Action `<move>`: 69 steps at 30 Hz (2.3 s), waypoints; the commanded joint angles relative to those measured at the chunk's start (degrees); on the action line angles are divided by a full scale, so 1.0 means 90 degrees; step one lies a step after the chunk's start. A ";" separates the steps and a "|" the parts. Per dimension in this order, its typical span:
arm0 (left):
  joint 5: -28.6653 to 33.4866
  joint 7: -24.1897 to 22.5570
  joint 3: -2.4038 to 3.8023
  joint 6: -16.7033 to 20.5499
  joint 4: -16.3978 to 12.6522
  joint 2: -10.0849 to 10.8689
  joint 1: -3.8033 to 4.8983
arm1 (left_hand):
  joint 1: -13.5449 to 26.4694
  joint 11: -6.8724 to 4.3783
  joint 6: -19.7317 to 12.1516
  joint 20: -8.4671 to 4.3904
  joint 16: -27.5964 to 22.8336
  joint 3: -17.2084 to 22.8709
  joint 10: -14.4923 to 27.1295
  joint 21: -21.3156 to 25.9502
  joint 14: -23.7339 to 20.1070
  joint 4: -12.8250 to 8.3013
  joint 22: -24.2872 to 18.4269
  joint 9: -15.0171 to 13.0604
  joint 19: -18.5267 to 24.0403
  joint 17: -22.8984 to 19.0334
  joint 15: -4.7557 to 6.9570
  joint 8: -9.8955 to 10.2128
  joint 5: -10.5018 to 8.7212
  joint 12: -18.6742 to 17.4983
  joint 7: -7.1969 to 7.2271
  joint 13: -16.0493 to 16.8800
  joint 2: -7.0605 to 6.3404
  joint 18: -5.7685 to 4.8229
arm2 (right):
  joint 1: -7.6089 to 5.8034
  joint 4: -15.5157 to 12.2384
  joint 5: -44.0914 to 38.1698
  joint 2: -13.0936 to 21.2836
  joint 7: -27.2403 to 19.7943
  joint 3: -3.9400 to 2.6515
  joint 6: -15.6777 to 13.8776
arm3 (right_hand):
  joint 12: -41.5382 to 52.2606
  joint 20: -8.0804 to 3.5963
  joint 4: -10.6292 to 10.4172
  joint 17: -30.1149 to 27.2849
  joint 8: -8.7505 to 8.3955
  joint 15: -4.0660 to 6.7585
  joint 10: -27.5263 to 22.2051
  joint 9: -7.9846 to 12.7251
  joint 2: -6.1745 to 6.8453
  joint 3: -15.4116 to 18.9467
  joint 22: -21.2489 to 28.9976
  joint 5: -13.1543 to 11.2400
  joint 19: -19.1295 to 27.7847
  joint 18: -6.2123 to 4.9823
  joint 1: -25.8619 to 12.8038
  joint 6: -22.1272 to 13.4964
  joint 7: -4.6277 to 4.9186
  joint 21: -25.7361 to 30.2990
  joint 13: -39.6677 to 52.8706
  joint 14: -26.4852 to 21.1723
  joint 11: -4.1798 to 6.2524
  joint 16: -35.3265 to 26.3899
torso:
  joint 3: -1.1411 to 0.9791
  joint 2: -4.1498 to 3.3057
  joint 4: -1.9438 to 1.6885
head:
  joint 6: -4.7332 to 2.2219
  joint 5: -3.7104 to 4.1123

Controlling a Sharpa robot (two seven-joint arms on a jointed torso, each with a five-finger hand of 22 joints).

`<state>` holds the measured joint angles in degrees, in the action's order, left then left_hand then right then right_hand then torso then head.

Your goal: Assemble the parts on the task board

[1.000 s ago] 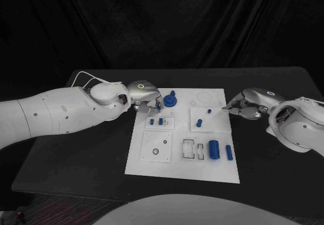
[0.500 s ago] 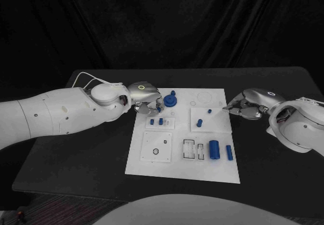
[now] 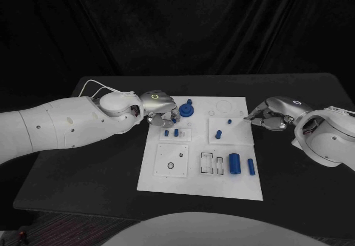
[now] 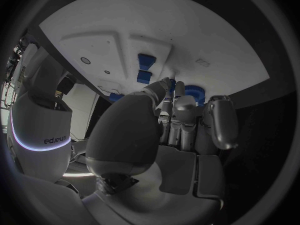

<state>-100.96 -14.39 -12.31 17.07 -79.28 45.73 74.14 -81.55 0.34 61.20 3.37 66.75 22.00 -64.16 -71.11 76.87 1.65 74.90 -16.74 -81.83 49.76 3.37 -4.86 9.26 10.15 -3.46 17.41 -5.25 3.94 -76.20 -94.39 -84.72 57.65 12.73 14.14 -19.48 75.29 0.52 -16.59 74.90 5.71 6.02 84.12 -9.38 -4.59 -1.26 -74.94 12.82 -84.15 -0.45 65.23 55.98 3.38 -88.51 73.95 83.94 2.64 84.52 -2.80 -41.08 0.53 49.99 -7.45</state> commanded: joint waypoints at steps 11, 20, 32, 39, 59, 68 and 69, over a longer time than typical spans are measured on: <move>0.0007 -0.0015 0.0000 -0.0190 0.0018 -0.0022 -0.0064 | 0.0090 0.0012 -0.0026 -0.0006 -0.0061 0.0000 0.0024 0.0067 -0.0062 0.0041 0.1065 -0.0010 0.0065 -0.0065 -0.0010 0.0019 -0.0033 -0.0033 -0.0003 -0.0012 -0.0004 0.0022 | 0.0018 -0.0003 -0.0003 0.0001 -0.0001 -0.0004 -0.0006 | -0.0031 0.0045 0.0010 0.0358 -0.0043 -0.0043 -0.0019 0.0006 -0.0001 0.0018 -0.1595 0.0029 -0.0528 -0.0009 0.0050 0.0037 -0.0009 0.0043 -0.0027 0.0436 -0.0039 -0.0021 | -0.0003 -0.0005 -0.0003 | 0.0001 -0.0006; 0.0007 0.0067 0.0000 -0.0272 0.0103 -0.0056 -0.0085 | 0.0139 -0.0003 -0.0145 0.0004 -0.0166 0.0018 0.0121 0.0175 -0.0167 0.0038 0.1039 0.0020 0.0121 -0.0212 -0.0011 0.0082 -0.0080 -0.0125 0.0059 -0.0051 -0.0049 0.0040 | 0.0019 -0.0004 -0.0003 -0.0001 -0.0003 -0.0004 0.0001 | -0.0045 0.0046 0.0014 0.0361 -0.0047 -0.0045 -0.0023 0.0008 -0.0001 0.0017 -0.1592 0.0030 -0.0523 -0.0012 0.0062 0.0035 -0.0005 0.0052 -0.0041 0.0437 -0.0041 -0.0020 | 0.0006 -0.0008 -0.0002 | 0.0001 0.0000; 0.0007 0.0182 -0.0001 0.0160 0.0206 -0.0038 -0.0108 | 0.0616 0.0193 -0.2062 0.0057 -0.0346 -0.0273 0.1114 0.0463 -0.0344 0.0340 0.0978 0.0465 0.0246 -0.0488 -0.0138 0.0162 -0.0723 -0.0676 0.0653 -0.0341 -0.0301 0.0080 | 0.0020 -0.0022 -0.0003 0.0029 -0.0026 -0.0004 -0.0028 | -0.0054 0.0047 0.0016 0.0363 -0.0050 -0.0046 -0.0026 0.0010 0.0007 0.0021 -0.1592 0.0029 -0.0522 -0.0012 0.0069 0.0034 -0.0003 0.0052 -0.0049 0.0437 -0.0043 -0.0019 | 0.0003 -0.0003 0.0003 | 0.0001 -0.0024; 0.0007 0.0065 0.0000 0.1407 0.0259 0.0161 -0.0111 | 0.0500 0.0171 -0.3045 0.0066 -0.0244 -0.0514 0.1338 0.0459 -0.0294 0.0502 0.0990 0.0783 0.0225 -0.0372 -0.0137 0.0179 -0.0722 -0.0633 0.0976 -0.0349 -0.0320 0.0076 | 0.0019 -0.0135 -0.0003 0.0112 -0.0071 -0.0004 -0.0122 | -0.0063 0.0048 0.0022 0.0380 -0.0052 -0.0048 -0.0029 0.0011 0.0026 0.0029 -0.1596 0.0028 -0.0529 -0.0009 0.0083 0.0037 -0.0001 0.0042 -0.0057 0.0441 -0.0046 -0.0011 | 0.0016 -0.0005 0.0009 | 0.0001 -0.0134; 0.7581 -0.2461 0.0000 -0.0242 -0.0049 0.1468 0.0069 | 0.0470 0.0621 -0.2075 0.0688 -0.3832 -0.2313 0.3532 0.6665 -0.4981 0.1615 -0.0940 0.0922 0.5347 -0.2833 -0.1075 0.0000 -0.0124 0.0817 -0.0273 0.0202 0.0133 0.0345 | -0.0663 -0.0370 -0.0052 0.0164 -0.0110 -0.0006 -0.0052 | -0.2423 0.0155 0.0350 -0.0107 -0.0046 -0.0178 -0.1822 0.0041 0.0417 -0.0191 -0.1422 0.0514 -0.0235 -0.0139 0.1351 0.0281 0.0123 0.0542 -0.2157 0.0278 -0.0196 -0.0269 | 0.0033 -0.0016 0.0002 | 0.0001 -0.0139; 1.0652 -0.3182 -0.0002 -0.1235 -0.0383 0.1465 0.0078 | 0.1233 0.0406 -0.2836 0.0730 -0.7115 -0.3503 0.5269 0.7495 -0.7320 0.1696 -0.3410 0.1199 0.7212 -0.5069 -0.0964 0.0142 0.0557 0.0430 -0.0247 -0.1416 0.0853 0.0496 | -0.0883 -0.0183 -0.0875 -0.0304 -0.0326 -0.0006 0.0165 | -0.5032 0.0304 0.0845 -0.0558 0.0288 -0.0359 -0.3069 -0.0448 0.0970 -0.1610 -0.1292 -0.0092 0.0023 -0.0231 0.2301 0.0532 0.0127 0.0982 -0.4279 0.0058 -0.0397 -0.0507 | 0.0072 -0.0070 -0.0075 | 0.0001 0.0039; 1.0713 -0.3185 -0.0002 -0.1273 -0.0400 0.1461 0.0076 | 0.1245 0.0408 -0.2866 0.0735 -0.7133 -0.3508 0.5302 0.7516 -0.7366 0.1700 -0.3462 0.1205 0.7249 -0.5090 -0.0966 0.0146 0.0558 0.0418 -0.0241 -0.1433 0.0862 0.0499 | -0.0880 -0.0164 -0.0890 -0.0330 -0.0335 -0.0006 0.0190 | -0.5221 0.0346 0.0830 -0.0587 0.0271 -0.0415 -0.3115 -0.0457 0.1042 -0.1759 -0.1284 -0.0127 0.0041 -0.0236 0.2266 0.0496 0.0124 0.1014 -0.4439 0.0041 -0.0464 -0.0520 | 0.0080 -0.0072 -0.0081 | 0.0001 0.0050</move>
<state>-23.15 -35.97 -12.35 12.39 -82.31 59.02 74.73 -70.52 3.92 36.28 9.92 3.31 -9.34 -17.47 -3.71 12.07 16.87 44.49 -6.10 -17.57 4.69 -5.32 -3.75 14.19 14.33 -5.72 5.07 2.19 8.02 -84.09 -96.32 -88.67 55.01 11.32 14.11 -19.40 29.38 3.35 -9.16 69.87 8.31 2.44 56.07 -13.37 4.08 -15.87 -74.90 12.69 -83.80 -1.46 85.81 60.66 4.33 -79.68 34.93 83.98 -1.42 80.06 -2.46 -41.50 0.23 49.99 -7.44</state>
